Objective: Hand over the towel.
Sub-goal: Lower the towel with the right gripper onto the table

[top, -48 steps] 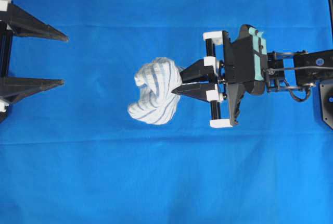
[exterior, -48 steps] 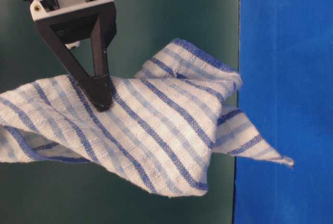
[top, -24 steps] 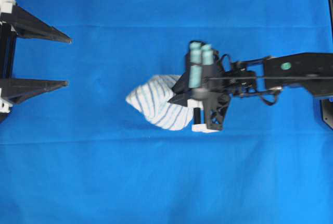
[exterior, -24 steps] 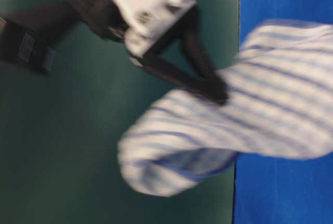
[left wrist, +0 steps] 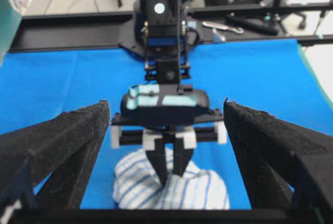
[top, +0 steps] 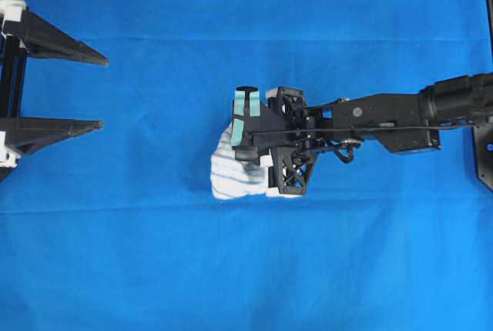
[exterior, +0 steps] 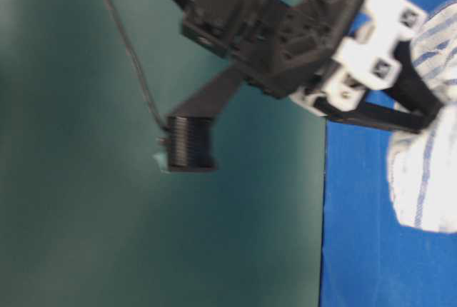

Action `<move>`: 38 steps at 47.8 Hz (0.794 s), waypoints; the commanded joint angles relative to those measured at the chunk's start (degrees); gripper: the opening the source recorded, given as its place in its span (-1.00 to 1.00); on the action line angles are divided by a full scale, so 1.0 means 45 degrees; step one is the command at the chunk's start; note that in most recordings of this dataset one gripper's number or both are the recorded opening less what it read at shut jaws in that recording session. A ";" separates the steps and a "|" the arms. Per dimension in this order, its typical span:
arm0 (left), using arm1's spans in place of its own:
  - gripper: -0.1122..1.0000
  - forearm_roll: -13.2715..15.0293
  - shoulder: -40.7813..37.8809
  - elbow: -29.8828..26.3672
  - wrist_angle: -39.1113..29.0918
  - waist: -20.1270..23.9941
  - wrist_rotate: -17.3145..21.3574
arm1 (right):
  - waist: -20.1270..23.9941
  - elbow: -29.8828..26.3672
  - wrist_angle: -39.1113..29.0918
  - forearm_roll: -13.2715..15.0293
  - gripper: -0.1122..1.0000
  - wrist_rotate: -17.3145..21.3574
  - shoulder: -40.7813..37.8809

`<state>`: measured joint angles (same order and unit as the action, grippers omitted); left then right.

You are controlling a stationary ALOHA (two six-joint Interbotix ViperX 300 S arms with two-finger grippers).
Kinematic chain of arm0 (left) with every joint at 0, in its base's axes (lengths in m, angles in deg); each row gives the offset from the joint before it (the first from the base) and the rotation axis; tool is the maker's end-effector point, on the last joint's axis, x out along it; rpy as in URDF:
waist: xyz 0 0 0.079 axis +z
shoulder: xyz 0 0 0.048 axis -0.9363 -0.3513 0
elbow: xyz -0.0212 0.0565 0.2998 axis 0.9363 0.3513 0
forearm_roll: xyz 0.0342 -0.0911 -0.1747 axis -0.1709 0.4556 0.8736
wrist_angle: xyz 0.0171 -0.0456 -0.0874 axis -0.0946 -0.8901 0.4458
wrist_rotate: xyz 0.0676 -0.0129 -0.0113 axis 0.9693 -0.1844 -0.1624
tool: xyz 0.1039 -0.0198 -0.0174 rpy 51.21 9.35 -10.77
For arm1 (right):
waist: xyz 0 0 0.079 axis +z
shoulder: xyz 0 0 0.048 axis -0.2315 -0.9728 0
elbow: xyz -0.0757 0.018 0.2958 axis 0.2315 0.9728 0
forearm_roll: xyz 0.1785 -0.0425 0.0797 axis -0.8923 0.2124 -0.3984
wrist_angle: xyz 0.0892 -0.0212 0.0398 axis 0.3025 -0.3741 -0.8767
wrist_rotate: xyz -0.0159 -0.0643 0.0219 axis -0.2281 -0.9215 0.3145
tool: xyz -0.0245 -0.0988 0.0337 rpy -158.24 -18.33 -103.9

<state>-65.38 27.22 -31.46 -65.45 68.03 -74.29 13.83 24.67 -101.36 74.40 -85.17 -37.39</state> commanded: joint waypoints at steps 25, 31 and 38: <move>0.88 0.0020 -0.0059 -0.0137 0.0078 -0.0039 0.0000 | -0.0039 -0.0234 0.0059 -0.0098 -0.65 0.0078 0.0527; 0.88 0.0020 -0.0078 -0.0117 0.0078 -0.0020 0.0000 | -0.0020 -0.0234 0.0000 -0.0078 -0.38 0.0176 0.0742; 0.88 0.0020 -0.0059 -0.0098 0.0039 -0.0020 0.0000 | 0.0020 -0.0195 -0.0137 -0.0020 0.34 0.0234 0.1445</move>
<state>-65.38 27.22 -31.28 -65.45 68.03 -74.29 13.74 24.67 -101.71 74.23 -84.29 -34.23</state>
